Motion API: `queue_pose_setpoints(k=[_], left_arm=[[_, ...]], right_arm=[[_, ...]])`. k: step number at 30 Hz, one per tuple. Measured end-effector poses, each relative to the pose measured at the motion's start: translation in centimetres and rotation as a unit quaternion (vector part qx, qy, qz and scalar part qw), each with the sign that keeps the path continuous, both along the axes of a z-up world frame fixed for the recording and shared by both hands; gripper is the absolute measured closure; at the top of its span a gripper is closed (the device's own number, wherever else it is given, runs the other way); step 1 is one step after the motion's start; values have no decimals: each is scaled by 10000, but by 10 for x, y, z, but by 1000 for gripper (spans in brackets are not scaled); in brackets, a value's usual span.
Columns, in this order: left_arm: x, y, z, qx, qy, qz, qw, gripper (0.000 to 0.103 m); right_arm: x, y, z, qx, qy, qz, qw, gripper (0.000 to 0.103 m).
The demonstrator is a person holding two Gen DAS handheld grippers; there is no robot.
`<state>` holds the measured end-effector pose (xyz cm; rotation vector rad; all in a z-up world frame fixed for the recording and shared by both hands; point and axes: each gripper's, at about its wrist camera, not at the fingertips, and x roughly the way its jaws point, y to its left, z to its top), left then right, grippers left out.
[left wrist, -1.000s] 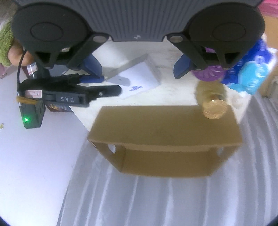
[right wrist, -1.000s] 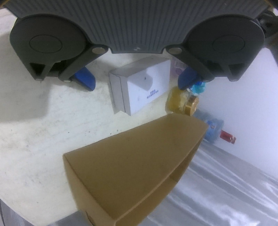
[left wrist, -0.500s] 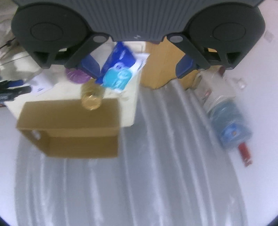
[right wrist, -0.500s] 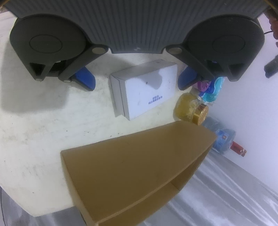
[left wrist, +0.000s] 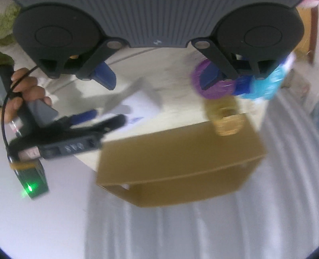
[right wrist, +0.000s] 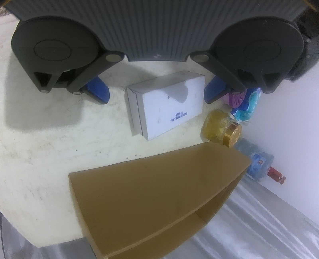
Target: Organize objects
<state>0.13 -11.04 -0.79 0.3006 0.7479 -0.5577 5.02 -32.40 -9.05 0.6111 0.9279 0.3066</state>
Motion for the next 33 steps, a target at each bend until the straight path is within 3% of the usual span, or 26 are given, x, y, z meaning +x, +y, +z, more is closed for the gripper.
queue_pose_setpoints(k=[4, 8, 11, 16, 23, 33], left_arm=[[8, -24, -11, 95, 161, -230, 9996, 17], [25, -36, -31, 164, 492, -99, 9986, 25], [38, -41, -40, 157, 728, 70, 9972, 32], [47, -43, -50, 129, 989, 145, 9949, 33], [56, -45, -62, 81, 1152, 173, 9932, 54], [39, -45, -64, 30, 1291, -2, 9916, 54]], right_arm=[[-4, -4, 6, 1, -172, -74, 9998, 3], [0, -1, 13, -232, -313, 36, 9992, 7], [7, 4, 14, -364, -263, 103, 9989, 15], [19, 10, 7, -437, -5, 227, 9988, 31], [23, 16, 6, -497, 118, 367, 9980, 37], [9, 12, 9, -561, 183, 441, 9973, 41]])
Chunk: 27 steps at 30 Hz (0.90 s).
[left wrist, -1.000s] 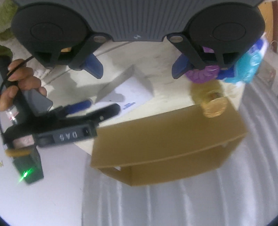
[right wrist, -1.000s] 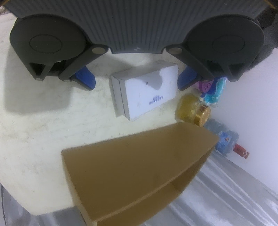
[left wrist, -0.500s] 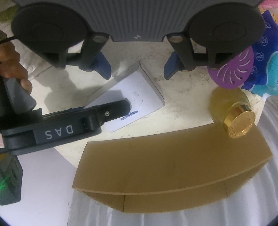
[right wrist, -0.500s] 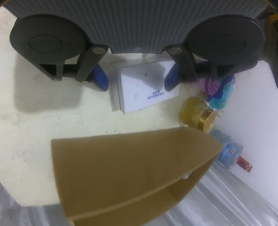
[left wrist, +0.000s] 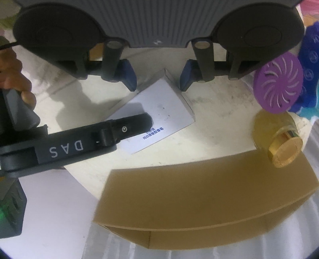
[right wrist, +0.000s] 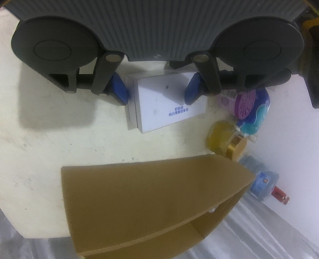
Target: Organize objects
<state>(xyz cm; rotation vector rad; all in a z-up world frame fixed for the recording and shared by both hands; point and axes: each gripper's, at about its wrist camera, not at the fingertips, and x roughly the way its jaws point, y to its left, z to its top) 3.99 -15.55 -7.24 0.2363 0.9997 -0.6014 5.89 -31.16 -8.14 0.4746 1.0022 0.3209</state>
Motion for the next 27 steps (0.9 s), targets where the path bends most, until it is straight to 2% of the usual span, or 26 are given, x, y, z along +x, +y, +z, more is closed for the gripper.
queue_pose_setpoints(k=[6, 9, 15, 19, 27], left_arm=[[0, 3, -1, -45, 39, -129, 9999, 54], [5, -1, -3, 92, 12, -163, 9998, 44], [3, -9, 1, 145, -107, -282, 9994, 36], [1, -11, -1, 166, -173, -265, 9994, 36], [-1, -11, 0, 135, -166, -249, 9995, 36]], right_arm=[[-14, -3, 5, -160, -59, 89, 9998, 41], [-14, -3, 6, -247, -114, 94, 9996, 41], [-10, -6, 1, -87, -73, 25, 9999, 41], [-10, -7, -4, 34, -39, -23, 10000, 37], [-10, -1, -3, -60, -57, -12, 10000, 34]])
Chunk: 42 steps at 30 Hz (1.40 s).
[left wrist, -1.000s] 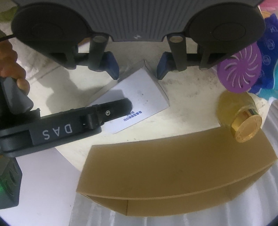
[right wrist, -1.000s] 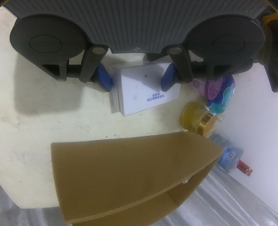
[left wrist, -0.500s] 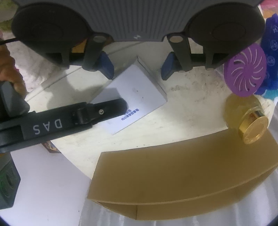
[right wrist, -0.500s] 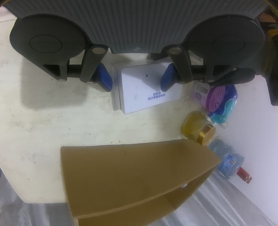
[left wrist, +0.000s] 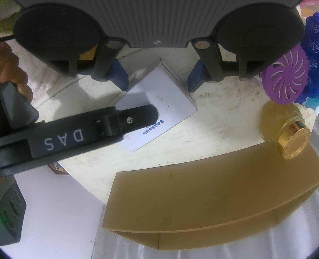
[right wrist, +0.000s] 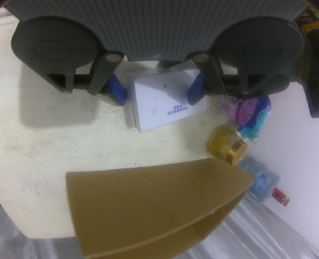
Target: Organize objects
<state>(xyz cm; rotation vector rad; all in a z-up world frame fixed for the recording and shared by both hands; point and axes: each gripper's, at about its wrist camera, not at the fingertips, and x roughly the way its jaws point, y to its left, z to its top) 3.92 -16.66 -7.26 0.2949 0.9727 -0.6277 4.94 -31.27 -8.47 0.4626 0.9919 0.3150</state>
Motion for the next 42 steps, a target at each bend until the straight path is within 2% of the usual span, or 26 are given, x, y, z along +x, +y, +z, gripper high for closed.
queue_pose_setpoints(k=[13, 26, 42], left_arm=[[-1, -1, 0, -17, 9, 6, 10000, 39], [-1, -1, 2, -96, 88, 78, 9999, 42], [-2, -1, 1, -113, 126, 82, 9998, 41]], right_arm=[[-2, 3, 3, -93, 111, -96, 9998, 37], [-5, 9, 13, -563, -18, 87, 9984, 37], [-10, 0, 8, -284, 99, -7, 9995, 37]])
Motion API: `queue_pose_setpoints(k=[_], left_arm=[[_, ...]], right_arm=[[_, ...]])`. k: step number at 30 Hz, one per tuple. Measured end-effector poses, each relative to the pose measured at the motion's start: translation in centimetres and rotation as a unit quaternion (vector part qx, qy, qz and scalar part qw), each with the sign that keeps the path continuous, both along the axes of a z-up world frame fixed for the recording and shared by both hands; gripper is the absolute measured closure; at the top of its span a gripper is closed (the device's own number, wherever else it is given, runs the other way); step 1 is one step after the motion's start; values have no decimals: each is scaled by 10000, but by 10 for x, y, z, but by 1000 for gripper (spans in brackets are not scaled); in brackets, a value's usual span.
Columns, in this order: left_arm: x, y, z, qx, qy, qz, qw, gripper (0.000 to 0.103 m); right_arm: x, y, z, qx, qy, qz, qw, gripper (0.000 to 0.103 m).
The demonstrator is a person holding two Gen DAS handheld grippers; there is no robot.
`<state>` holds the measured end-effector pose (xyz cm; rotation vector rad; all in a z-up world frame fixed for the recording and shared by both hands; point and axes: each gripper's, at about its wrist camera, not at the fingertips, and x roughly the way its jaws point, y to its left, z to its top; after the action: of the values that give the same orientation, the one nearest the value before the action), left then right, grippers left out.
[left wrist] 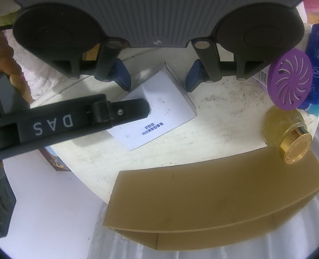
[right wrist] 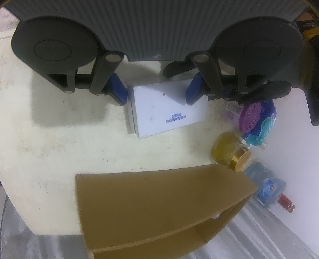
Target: Organize objects
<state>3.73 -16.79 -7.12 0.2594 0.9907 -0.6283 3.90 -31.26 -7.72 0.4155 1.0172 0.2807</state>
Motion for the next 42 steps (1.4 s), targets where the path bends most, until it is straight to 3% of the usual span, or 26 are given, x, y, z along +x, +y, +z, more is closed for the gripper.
queue_pose_setpoints(k=[17, 29, 42], left_arm=[[-1, -5, -3, 84, -134, 32, 9999, 38], [10, -8, 2, -54, 59, 272, 9996, 39], [14, -11, 0, 68, -9, 151, 9999, 35]], right_arm=[[-2, 2, -3, 32, -23, -59, 10000, 34], [4, 1, 1, -64, -116, 41, 9999, 35], [11, -6, -4, 71, -85, -45, 9999, 36]])
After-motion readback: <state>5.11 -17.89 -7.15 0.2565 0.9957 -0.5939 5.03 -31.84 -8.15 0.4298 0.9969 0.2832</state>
